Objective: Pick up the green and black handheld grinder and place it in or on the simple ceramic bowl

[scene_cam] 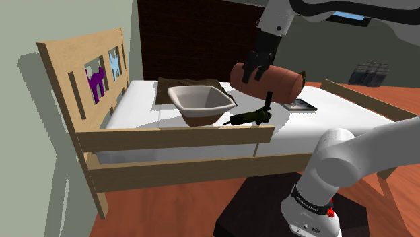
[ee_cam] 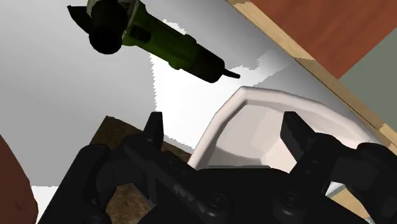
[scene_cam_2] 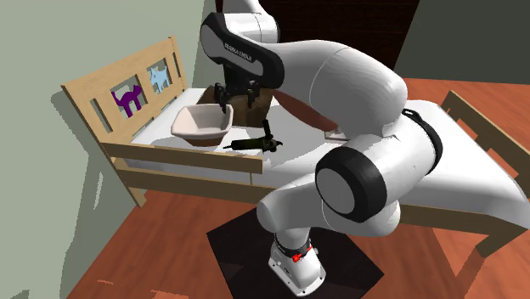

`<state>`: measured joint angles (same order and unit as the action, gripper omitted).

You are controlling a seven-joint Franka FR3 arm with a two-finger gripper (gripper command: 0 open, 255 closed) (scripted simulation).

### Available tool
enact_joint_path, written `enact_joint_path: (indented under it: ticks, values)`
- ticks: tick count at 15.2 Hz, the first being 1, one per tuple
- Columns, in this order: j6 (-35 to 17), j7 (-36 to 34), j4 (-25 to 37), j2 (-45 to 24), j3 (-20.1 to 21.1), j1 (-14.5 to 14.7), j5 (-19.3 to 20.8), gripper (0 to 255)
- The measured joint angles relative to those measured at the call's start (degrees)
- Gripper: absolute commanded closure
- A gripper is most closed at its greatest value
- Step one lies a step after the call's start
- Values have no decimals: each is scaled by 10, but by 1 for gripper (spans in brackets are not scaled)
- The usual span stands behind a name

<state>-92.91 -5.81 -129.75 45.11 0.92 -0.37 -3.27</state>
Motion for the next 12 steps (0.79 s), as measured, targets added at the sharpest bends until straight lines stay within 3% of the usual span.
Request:
enact_joint_path:
  ticks: [2, 10, 12]
  values:
    - [1, 17, -4, -6, -3, 6, 7, 0]
    - [-2, 309, -58, -96, -24, 90, 127, 0]
    - [-8, 345, -74, -100, -27, 98, 145, 0]
